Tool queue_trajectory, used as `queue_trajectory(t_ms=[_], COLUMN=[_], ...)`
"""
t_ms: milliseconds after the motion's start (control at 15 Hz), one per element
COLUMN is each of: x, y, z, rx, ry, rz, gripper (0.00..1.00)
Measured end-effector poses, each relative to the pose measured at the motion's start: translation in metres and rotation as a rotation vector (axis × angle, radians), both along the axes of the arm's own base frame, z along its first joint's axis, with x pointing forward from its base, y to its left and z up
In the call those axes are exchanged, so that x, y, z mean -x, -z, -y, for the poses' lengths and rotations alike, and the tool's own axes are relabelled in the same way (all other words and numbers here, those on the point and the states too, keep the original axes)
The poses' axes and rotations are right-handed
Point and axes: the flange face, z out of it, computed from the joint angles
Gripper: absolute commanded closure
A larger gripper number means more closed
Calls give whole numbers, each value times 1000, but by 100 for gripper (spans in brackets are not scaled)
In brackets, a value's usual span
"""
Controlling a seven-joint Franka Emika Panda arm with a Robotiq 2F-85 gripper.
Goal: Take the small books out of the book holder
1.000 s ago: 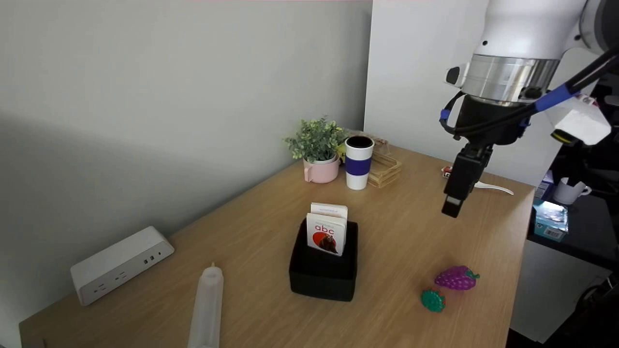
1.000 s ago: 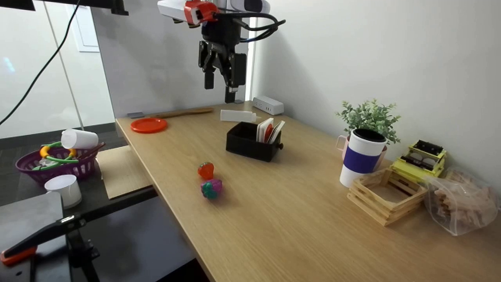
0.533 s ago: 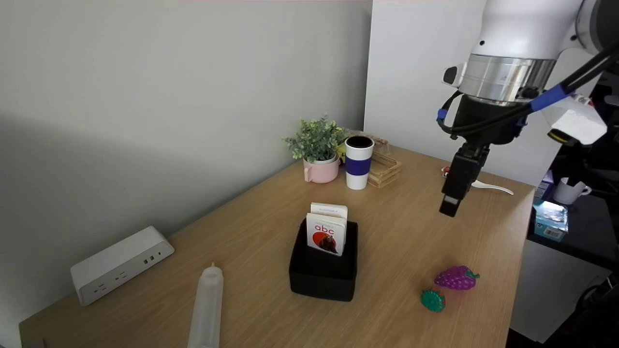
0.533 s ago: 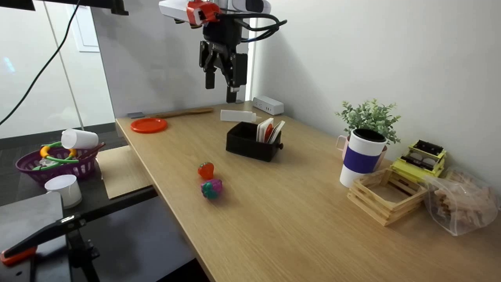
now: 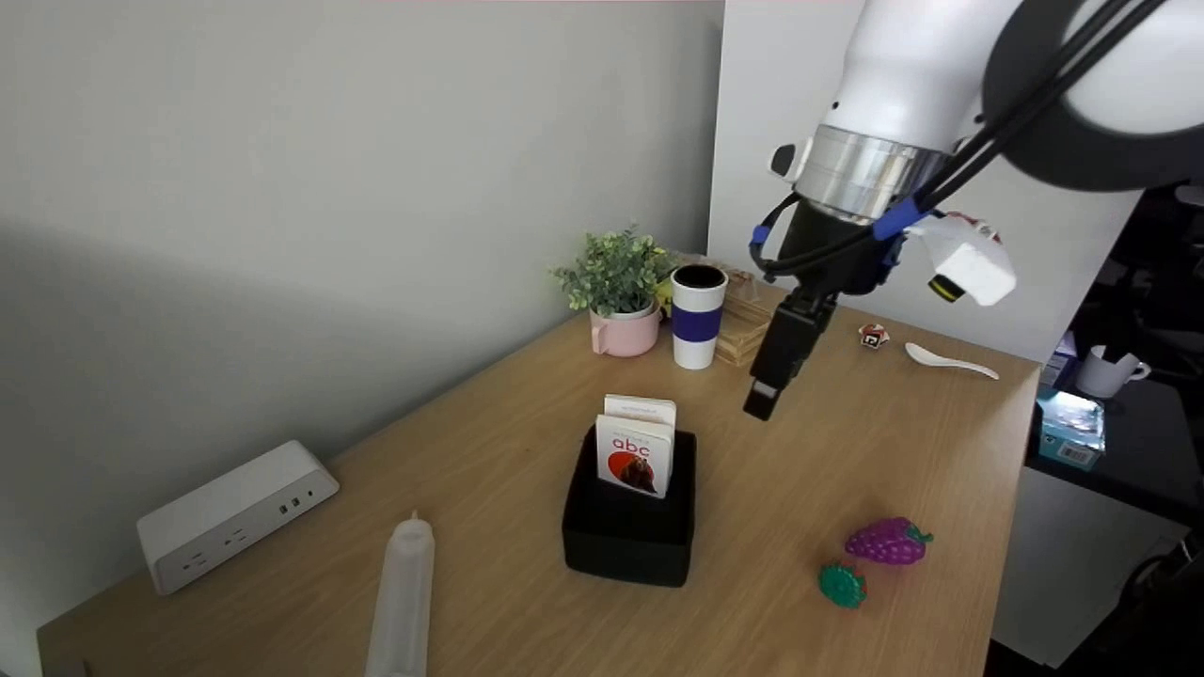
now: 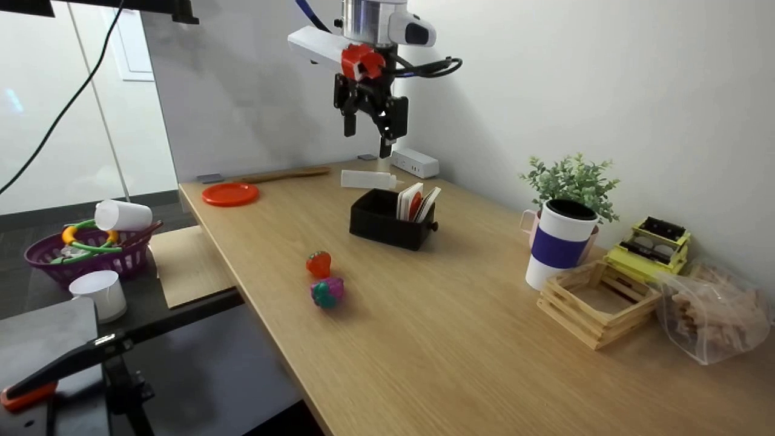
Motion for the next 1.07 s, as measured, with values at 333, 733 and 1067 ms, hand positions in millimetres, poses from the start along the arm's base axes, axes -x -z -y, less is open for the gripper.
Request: queue_trajectory(t_ms=[333, 733, 1067], x=[-40, -57, -59], y=[40, 51, 51], z=[-36, -43, -40], rx=[-92, -105, -78], ry=[-89, -103, -109], rz=[-8, -14, 21], gripper=[0, 0, 0])
